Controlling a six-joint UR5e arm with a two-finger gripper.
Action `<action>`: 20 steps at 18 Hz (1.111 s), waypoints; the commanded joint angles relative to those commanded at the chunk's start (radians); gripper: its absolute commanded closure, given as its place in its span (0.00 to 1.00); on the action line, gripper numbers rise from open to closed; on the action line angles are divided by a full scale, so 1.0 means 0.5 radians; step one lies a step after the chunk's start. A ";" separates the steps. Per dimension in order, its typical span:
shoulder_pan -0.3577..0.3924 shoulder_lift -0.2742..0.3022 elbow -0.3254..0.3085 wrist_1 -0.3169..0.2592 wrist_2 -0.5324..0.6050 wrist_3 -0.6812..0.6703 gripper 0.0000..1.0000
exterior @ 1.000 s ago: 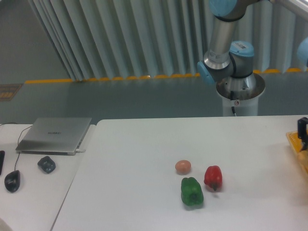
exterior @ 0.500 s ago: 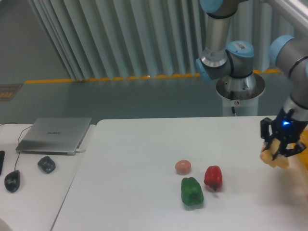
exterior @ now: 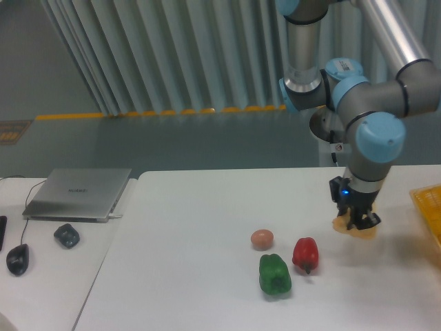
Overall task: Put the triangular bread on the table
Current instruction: 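Lower the bread onto the table beside the red pepper and release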
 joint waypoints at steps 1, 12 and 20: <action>-0.028 0.000 0.000 0.000 0.000 -0.015 0.65; -0.092 -0.009 -0.015 0.006 0.129 -0.049 0.00; -0.096 0.028 0.012 0.340 0.193 -0.028 0.00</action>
